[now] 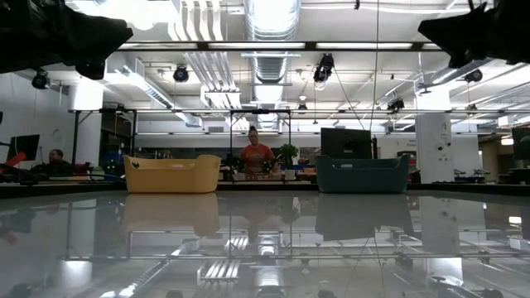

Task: Pick and place medicine bottles into bin by pill shape (circle, oval)
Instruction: Return to Home Position

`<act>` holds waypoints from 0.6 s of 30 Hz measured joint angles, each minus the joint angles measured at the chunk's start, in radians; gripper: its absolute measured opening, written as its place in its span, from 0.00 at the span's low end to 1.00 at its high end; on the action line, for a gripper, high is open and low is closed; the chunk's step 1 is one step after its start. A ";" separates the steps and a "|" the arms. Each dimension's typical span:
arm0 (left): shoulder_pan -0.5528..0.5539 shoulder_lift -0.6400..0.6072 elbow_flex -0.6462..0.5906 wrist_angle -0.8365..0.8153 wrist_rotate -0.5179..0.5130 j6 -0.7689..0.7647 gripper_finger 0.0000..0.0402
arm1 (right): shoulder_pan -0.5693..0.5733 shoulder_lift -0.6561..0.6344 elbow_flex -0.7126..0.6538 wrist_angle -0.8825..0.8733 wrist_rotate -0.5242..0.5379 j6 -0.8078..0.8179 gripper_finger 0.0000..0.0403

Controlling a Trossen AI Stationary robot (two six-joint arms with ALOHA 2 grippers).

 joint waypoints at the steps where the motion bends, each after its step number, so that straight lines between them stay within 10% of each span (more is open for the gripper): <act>1: 0.000 0.000 0.000 0.000 0.000 0.000 0.26 | 0.000 -0.007 0.000 -0.004 0.031 0.040 0.15; 18: 0.000 0.012 -0.002 0.000 0.000 0.000 0.26 | 0.006 0.004 -0.001 -0.056 0.087 0.206 0.15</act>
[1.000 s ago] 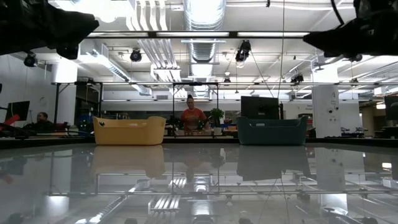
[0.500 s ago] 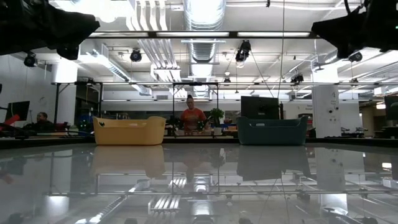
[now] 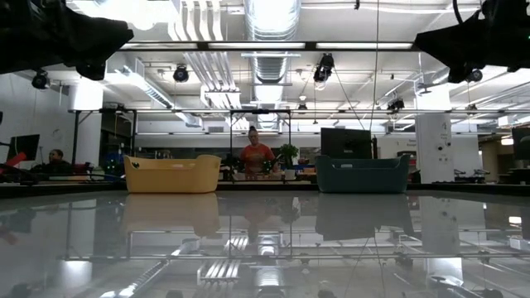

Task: Pick and place medicine bottles into bin by pill shape (circle, oval)
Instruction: Return to Home Position

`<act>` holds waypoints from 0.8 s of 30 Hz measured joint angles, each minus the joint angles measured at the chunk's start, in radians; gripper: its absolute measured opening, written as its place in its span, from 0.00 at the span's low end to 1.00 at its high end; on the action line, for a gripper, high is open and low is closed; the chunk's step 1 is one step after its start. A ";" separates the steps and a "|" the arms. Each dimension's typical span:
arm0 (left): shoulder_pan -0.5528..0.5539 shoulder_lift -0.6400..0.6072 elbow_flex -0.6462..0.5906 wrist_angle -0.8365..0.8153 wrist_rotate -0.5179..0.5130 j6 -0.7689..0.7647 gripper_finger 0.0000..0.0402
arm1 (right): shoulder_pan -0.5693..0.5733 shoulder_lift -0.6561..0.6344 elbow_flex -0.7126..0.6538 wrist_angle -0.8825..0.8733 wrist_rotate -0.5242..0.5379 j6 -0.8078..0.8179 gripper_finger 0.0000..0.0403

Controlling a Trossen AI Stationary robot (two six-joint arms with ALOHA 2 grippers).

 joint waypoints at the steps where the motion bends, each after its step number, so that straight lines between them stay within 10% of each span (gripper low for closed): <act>1: 0.000 0.000 0.000 0.000 0.000 0.000 0.26 | 0.000 -0.019 0.000 -0.017 -0.002 -0.003 0.15; 24: 0.000 0.018 0.000 -0.002 0.000 0.000 0.26 | -0.053 -0.025 -0.027 -0.260 -0.372 0.101 0.15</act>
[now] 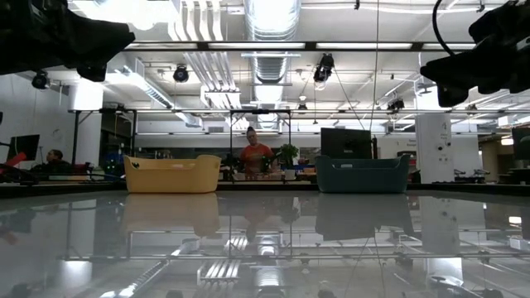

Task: Pick and place medicine bottles into bin by pill shape (circle, oval)
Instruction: Return to Home Position

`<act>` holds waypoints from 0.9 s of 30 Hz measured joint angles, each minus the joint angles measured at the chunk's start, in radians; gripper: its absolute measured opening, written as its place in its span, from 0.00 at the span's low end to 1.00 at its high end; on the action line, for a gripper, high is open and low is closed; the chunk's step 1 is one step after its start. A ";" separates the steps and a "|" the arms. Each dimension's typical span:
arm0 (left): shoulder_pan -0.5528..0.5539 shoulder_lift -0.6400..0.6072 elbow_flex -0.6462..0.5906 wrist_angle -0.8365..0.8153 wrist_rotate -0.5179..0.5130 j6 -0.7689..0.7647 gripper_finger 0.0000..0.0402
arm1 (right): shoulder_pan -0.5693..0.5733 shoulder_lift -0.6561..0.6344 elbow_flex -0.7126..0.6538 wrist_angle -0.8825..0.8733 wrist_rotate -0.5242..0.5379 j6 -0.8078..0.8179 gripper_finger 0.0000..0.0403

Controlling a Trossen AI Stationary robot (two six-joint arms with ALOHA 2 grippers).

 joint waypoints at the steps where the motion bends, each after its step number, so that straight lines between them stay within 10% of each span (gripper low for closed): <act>1: 0.000 0.000 0.000 0.000 0.000 0.000 0.26 | 0.000 0.000 0.000 0.000 0.000 0.030 0.15; 27: 0.000 0.002 0.000 0.000 0.000 0.000 0.26 | 0.000 0.023 0.000 0.002 -0.004 0.043 0.15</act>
